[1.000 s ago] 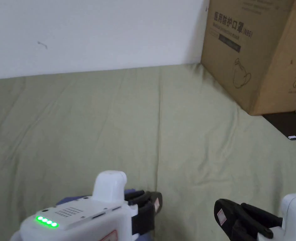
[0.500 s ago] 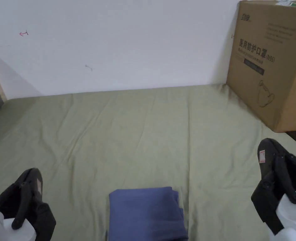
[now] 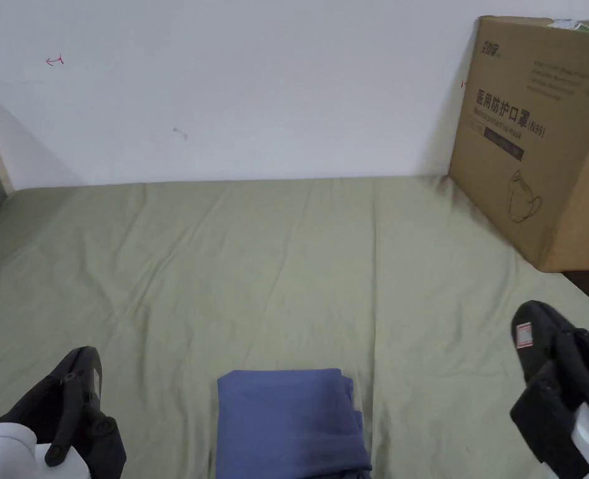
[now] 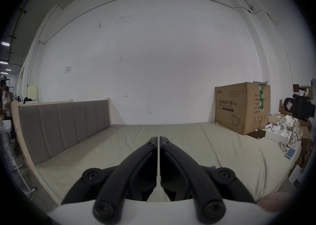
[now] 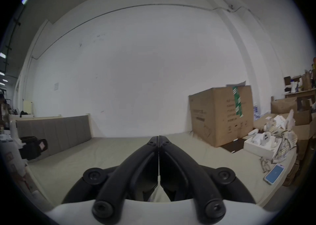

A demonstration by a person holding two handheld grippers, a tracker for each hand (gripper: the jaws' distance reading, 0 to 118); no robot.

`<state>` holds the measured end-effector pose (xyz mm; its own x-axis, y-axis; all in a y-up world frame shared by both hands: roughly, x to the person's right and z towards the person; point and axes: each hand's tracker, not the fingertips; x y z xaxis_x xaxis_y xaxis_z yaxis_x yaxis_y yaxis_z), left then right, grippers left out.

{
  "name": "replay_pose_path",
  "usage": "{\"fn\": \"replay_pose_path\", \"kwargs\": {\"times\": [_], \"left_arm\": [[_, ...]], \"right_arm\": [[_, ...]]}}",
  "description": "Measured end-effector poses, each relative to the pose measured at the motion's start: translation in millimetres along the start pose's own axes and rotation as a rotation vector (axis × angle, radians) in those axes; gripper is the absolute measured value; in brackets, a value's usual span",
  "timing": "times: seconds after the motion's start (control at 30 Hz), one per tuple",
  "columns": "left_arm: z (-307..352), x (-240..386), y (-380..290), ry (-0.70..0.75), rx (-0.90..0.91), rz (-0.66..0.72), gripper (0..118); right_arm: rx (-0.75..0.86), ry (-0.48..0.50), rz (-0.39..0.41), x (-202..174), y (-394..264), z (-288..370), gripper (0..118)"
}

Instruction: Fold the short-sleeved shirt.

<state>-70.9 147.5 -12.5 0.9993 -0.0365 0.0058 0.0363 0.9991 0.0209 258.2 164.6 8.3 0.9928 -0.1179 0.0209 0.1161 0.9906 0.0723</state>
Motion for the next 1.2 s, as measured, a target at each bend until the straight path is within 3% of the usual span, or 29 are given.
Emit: {"fn": "replay_pose_path", "kwargs": {"times": [0.13, 0.23, 0.27, 0.3, 0.4, 0.53, 0.6, 0.63, 0.67, 0.7, 0.73, 0.77, 0.83, 1.0, 1.07, 1.13, 1.17, 1.2], "left_arm": [[-7.5, -6.7, -10.4, -0.006, -0.034, -0.008, 3], [-16.9, -14.0, -21.1, -0.011, -0.075, -0.003, 3], [-20.7, -16.5, -24.6, -0.008, -0.092, -0.006, 3], [-25.0, -19.8, -29.0, -0.009, -0.106, -0.004, 3], [-37.6, -27.5, -42.3, -0.001, -0.142, 0.007, 3], [-82.5, -39.7, -65.1, -0.109, -0.315, 0.089, 3], [-119.7, -50.3, -79.8, -0.229, -0.488, 0.221, 6], [-140.1, -57.1, -90.9, -0.285, -0.583, 0.323, 15], [-161.5, -66.8, -106.6, -0.388, -0.676, 0.473, 35], [-177.1, -73.9, -121.8, -0.46, -0.735, 0.601, 76], [-193.6, -78.7, -139.6, -0.537, -0.804, 0.719, 104], [-208.2, -78.1, -156.4, -0.62, -0.861, 0.82, 118], [-224.7, -73.5, -181.6, -0.731, -0.922, 0.895, 116], [-256.9, -41.6, -228.3, -0.852, -1.046, 1.091, 118], [-279.1, -22.1, -235.3, -0.989, -1.011, 1.108, 118], [-288.0, -3.8, -233.6, -0.983, -1.062, 1.039, 118], [-287.0, 0.4, -229.8, -0.968, -1.039, 0.978, 112], [-287.2, 5.2, -225.3, -0.931, -1.041, 0.918, 76]], "right_arm": [[-0.38, 0.197, -0.082, -1.5, -23.0, -75.8, 0], [-0.703, 0.227, -0.154, -5.1, -71.1, -144.8, 0], [-0.749, 0.203, -0.134, -7.6, -88.8, -161.2, 0], [-0.795, 0.19, -0.056, -12.0, -106.3, -175.4, 0], [-0.93, 0.214, 0.057, -20.4, -149.6, -204.7, 0], [-1.11, 0.185, 0.064, -21.2, -205.9, -224.8, 0], [-1.029, 0.202, 0.058, -20.5, -209.4, -220.6, 0], [-1.016, 0.207, 0.078, -21.8, -209.2, -220.4, 0], [-1.026, 0.216, 0.098, -22.0, -209.4, -217.7, 0], [-1.021, 0.222, 0.095, -20.1, -208.7, -217.2, 0], [-1.02, 0.222, 0.082, -17.6, -208.5, -217.2, 0], [-1.01, 0.212, 0.028, -15.0, -209.0, -215.7, 0], [-0.985, 0.201, -0.026, -11.0, -211.6, -211.2, 0], [-0.95, 0.198, 0.011, -15.7, -213.0, -204.3, 0], [-0.941, 0.185, 0.02, -20.2, -213.5, -203.9, 0], [-0.936, 0.176, 0.005, -18.6, -213.7, -202.7, 0], [-0.935, 0.176, -0.006, -16.9, -213.1, -202.2, 0], [-0.937, 0.176, -0.016, -15.1, -212.5, -204.0, 0]]}}
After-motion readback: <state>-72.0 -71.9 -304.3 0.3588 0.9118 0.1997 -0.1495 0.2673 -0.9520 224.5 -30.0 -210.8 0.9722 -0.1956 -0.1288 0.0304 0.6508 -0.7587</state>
